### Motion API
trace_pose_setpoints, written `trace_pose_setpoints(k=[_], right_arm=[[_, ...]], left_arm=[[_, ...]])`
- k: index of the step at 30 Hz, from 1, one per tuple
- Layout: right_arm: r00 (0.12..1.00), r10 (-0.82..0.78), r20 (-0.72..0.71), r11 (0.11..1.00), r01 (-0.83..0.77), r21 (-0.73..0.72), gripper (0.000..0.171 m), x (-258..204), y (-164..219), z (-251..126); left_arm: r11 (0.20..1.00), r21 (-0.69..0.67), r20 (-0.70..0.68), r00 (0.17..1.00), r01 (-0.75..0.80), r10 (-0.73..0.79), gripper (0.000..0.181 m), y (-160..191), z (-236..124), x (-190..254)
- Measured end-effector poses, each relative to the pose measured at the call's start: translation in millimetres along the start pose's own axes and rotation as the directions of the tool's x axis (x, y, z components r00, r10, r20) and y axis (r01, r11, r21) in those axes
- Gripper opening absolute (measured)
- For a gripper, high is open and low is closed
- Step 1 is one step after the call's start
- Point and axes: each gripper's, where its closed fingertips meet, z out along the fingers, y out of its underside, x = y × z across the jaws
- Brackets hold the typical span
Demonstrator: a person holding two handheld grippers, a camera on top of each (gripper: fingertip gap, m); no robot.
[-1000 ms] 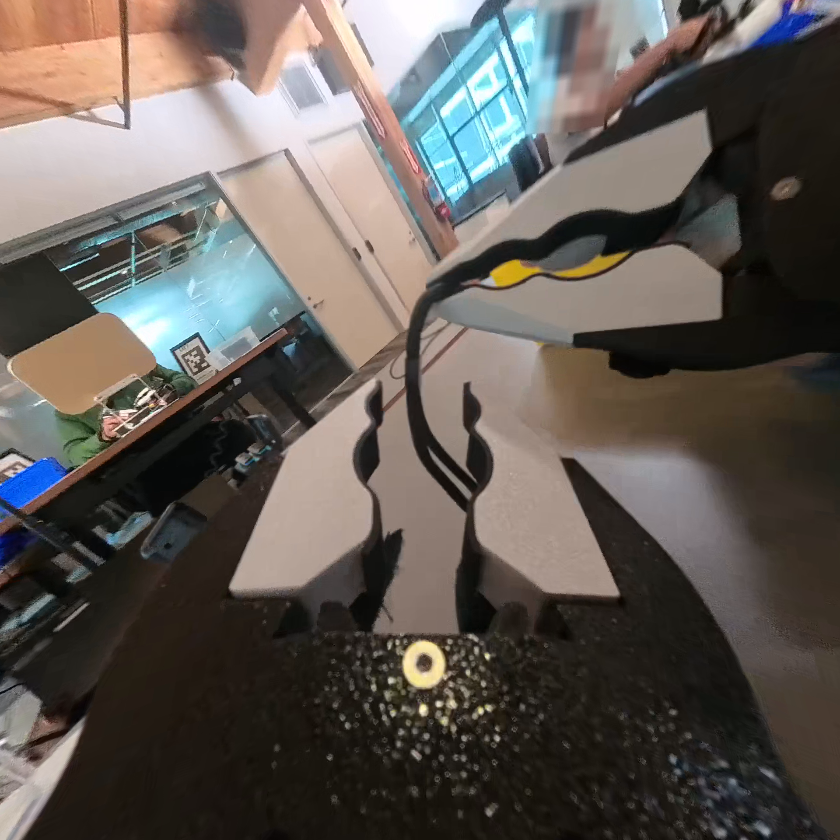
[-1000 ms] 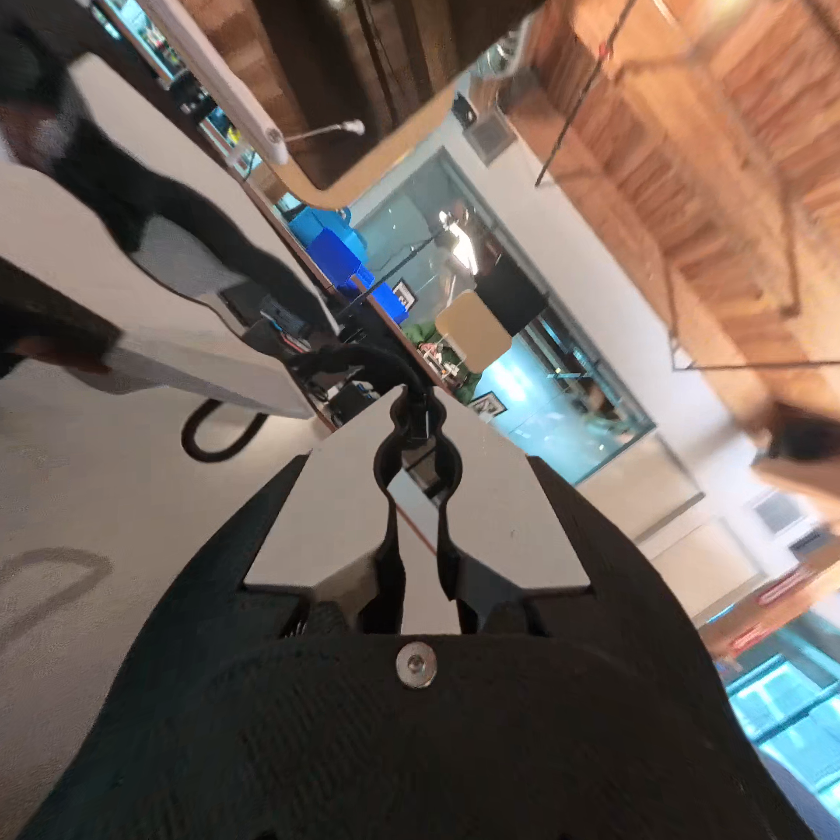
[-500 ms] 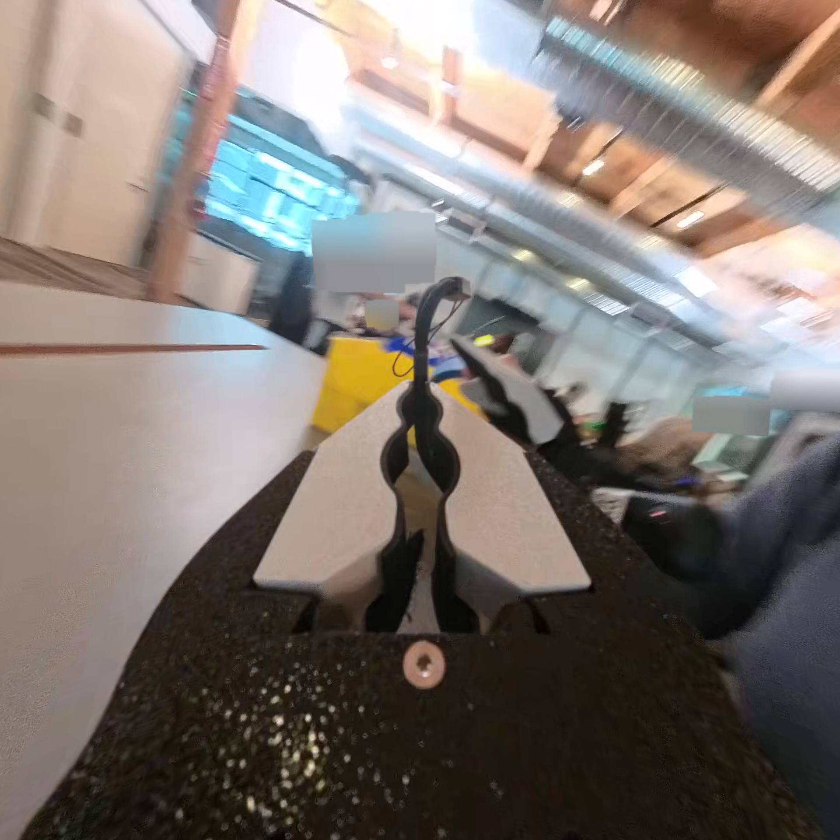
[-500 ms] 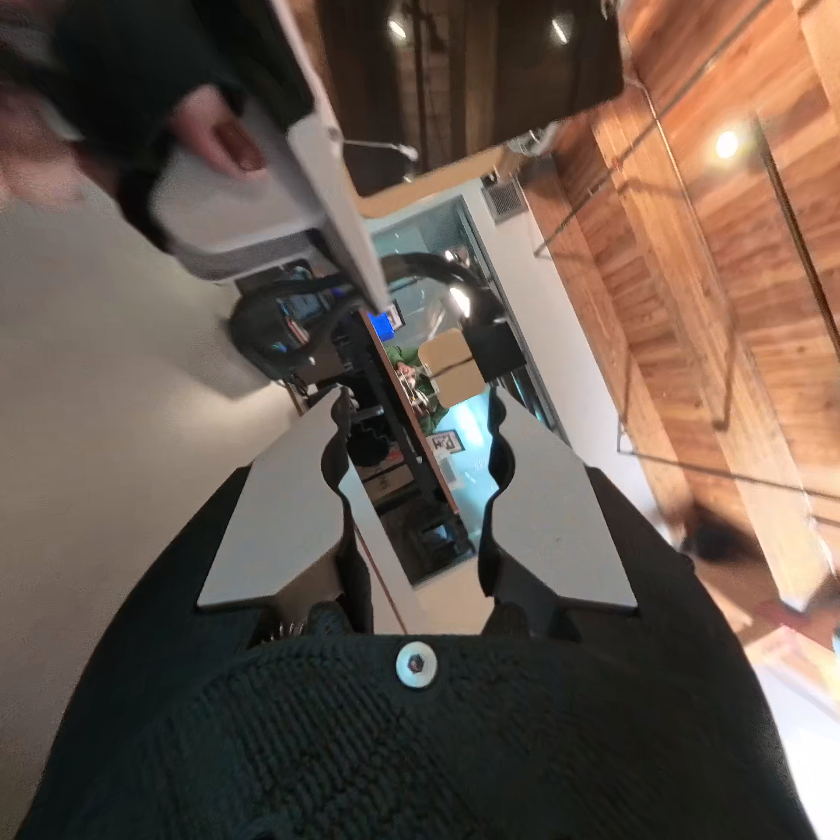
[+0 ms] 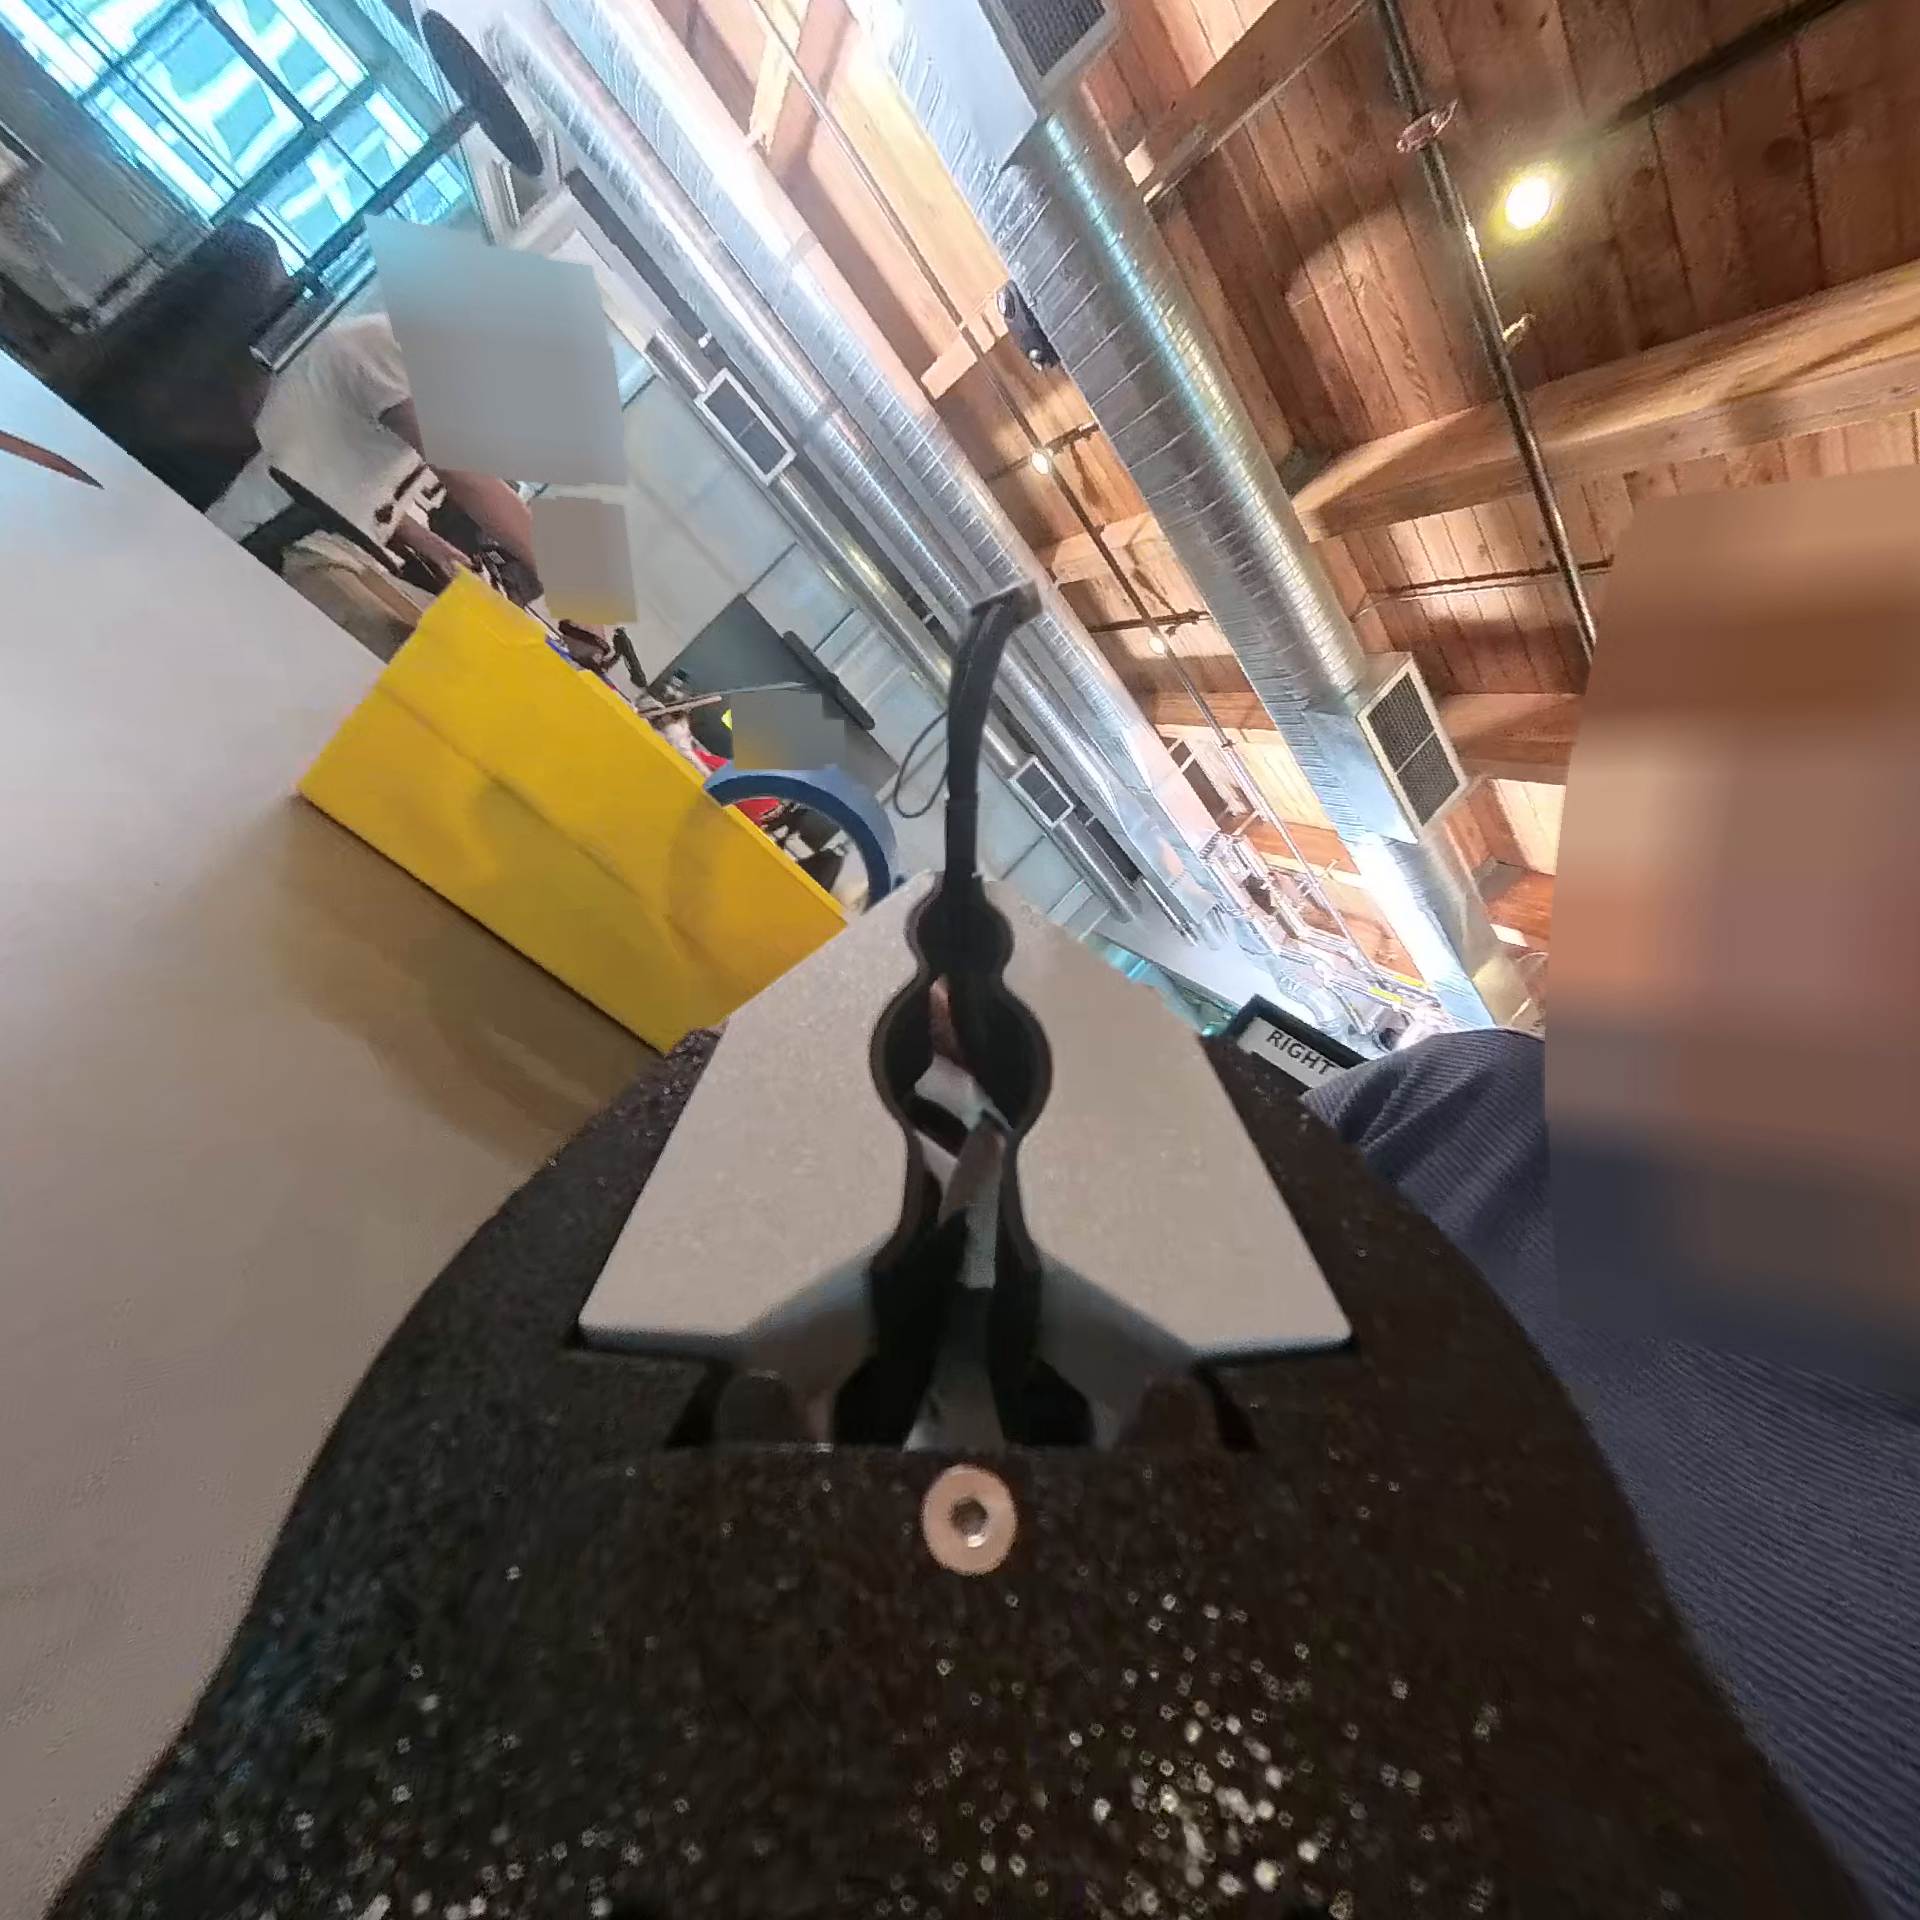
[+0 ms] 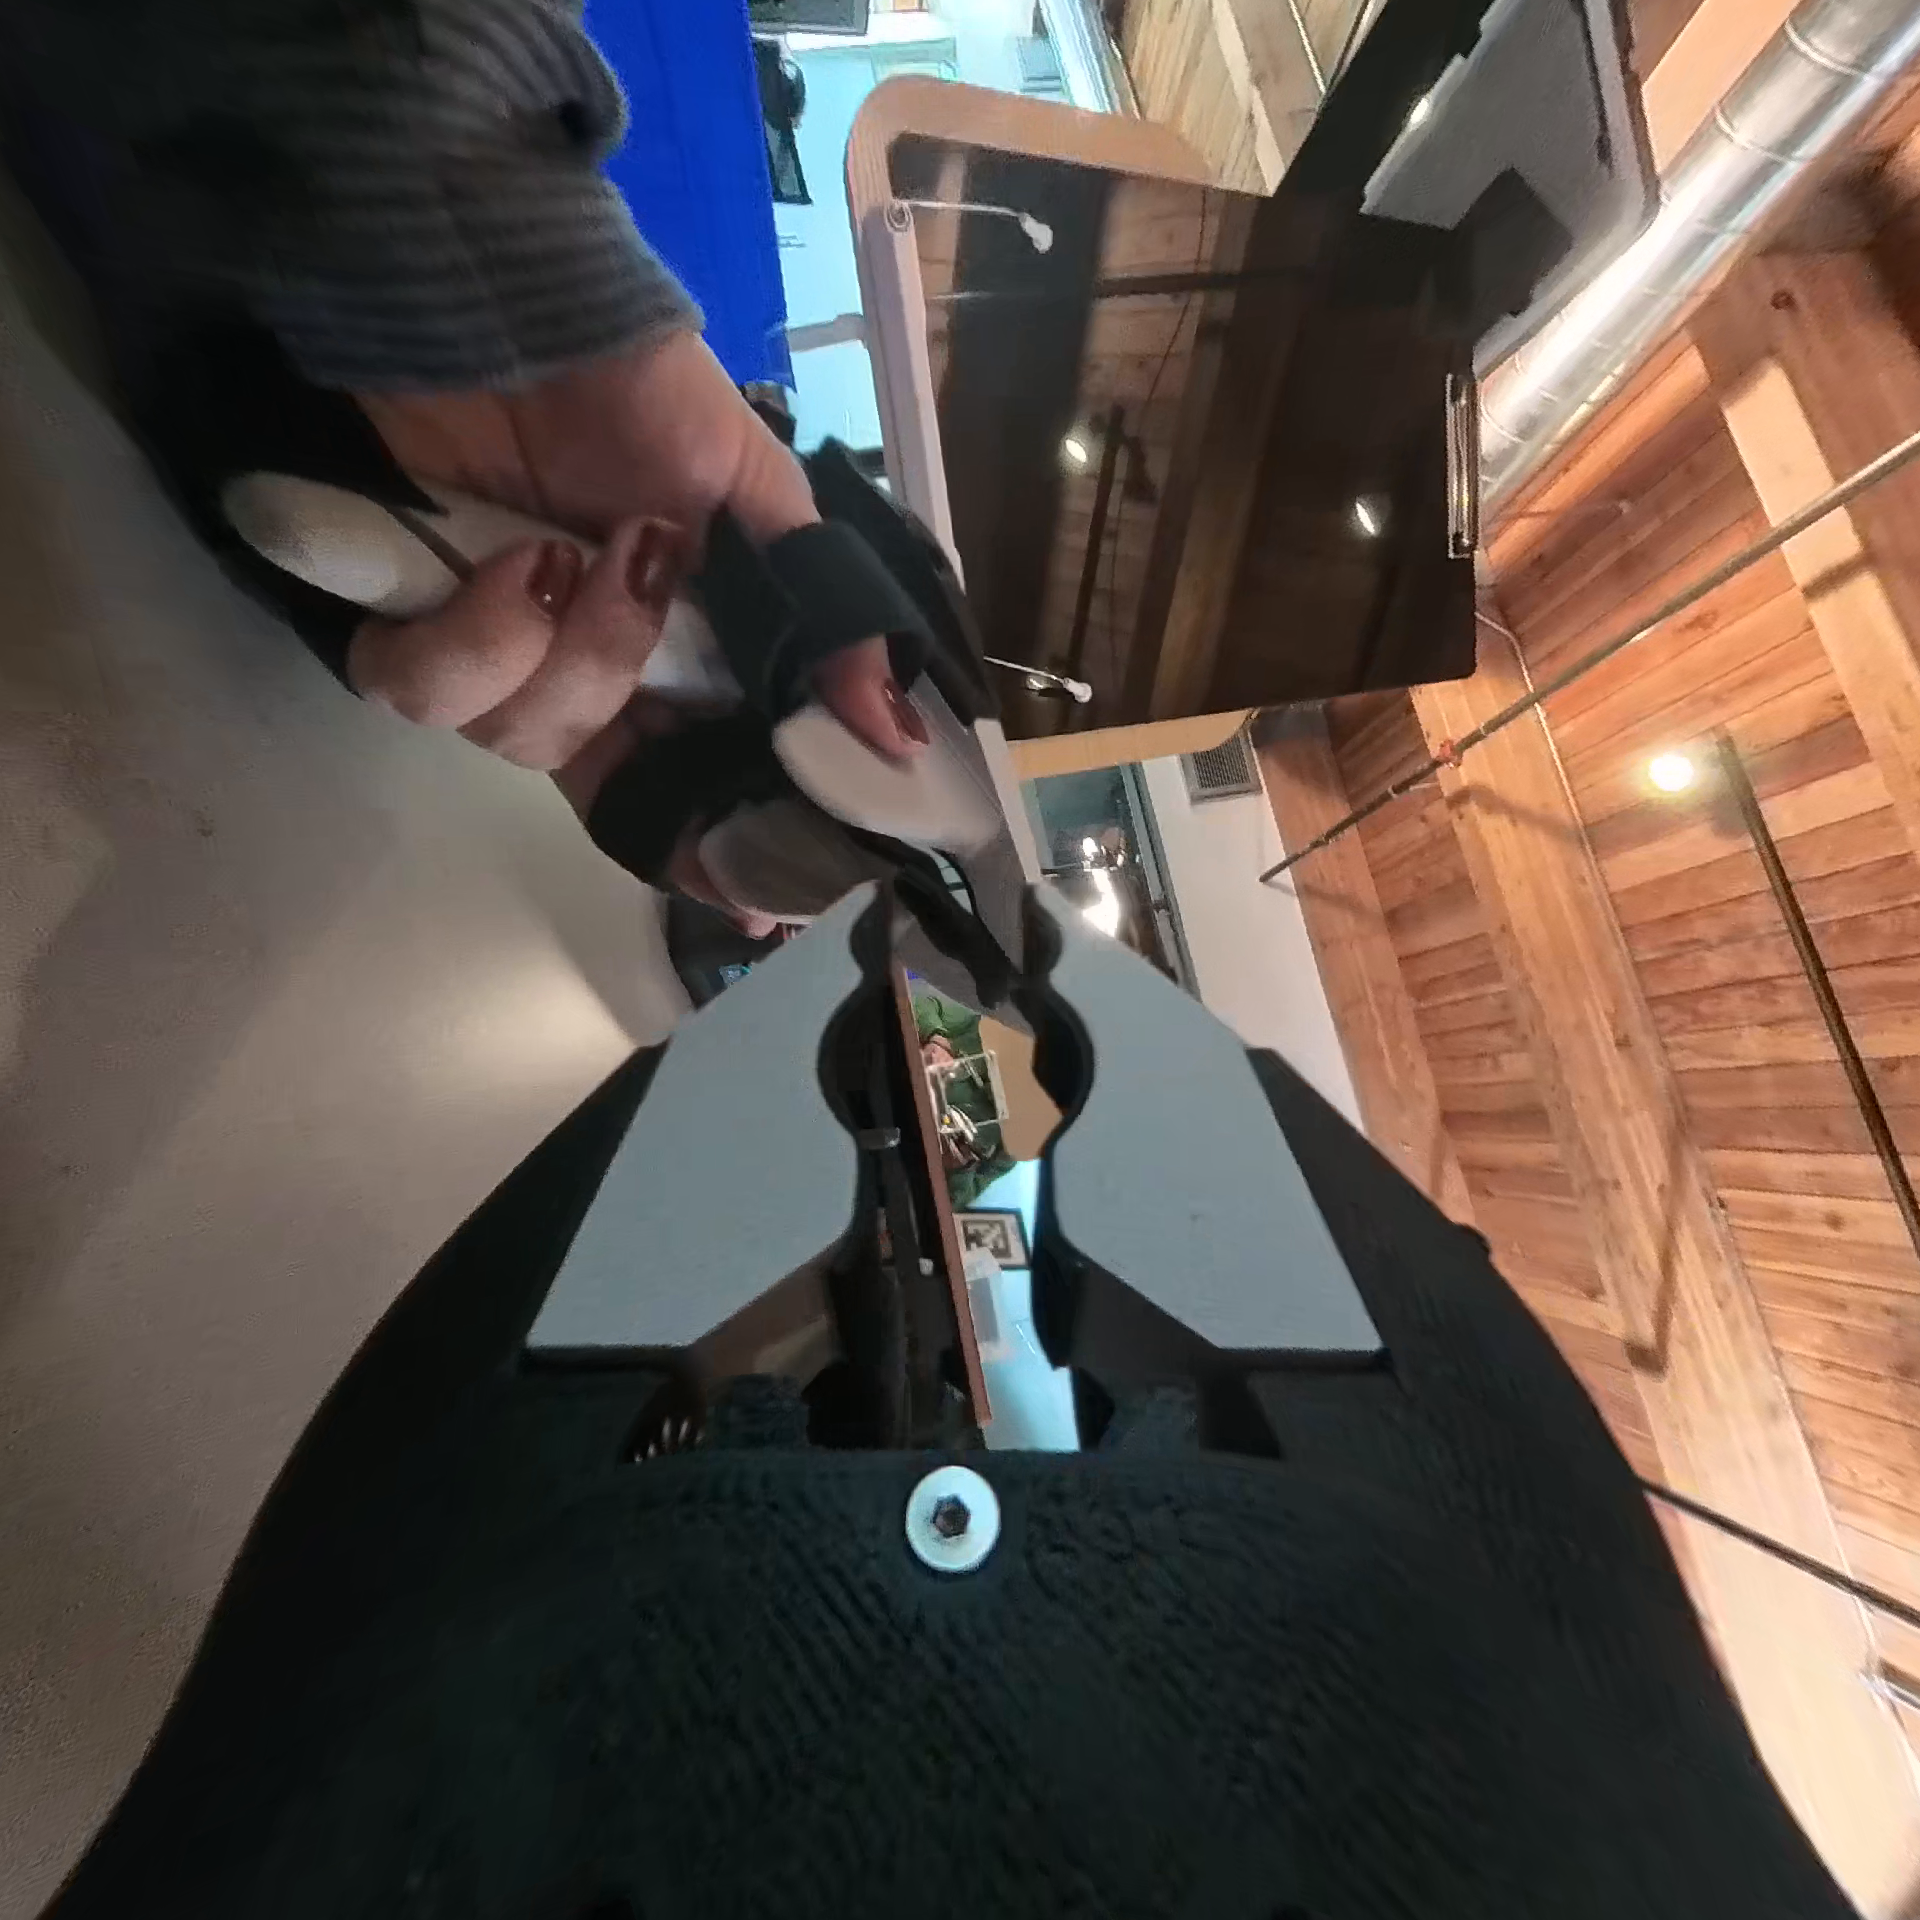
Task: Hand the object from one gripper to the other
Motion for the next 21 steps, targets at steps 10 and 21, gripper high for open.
trace_pose_setpoints(k=[10,21], right_arm=[[0.891,0.452,-0.038,0.892,-0.453,-0.014,0.000,29.2,19.9,-1.9],[0.487,0.838,-0.246,0.499,-0.866,-0.013,0.000,156.6,62.7,-45.8]], left_arm=[[0.919,0.161,0.159,0.929,-0.359,0.335,0.040,-31.4,-15.2,6.8],[0.663,0.018,0.479,0.588,-0.749,0.651,0.029,-45.6,-28.8,-2.0]])
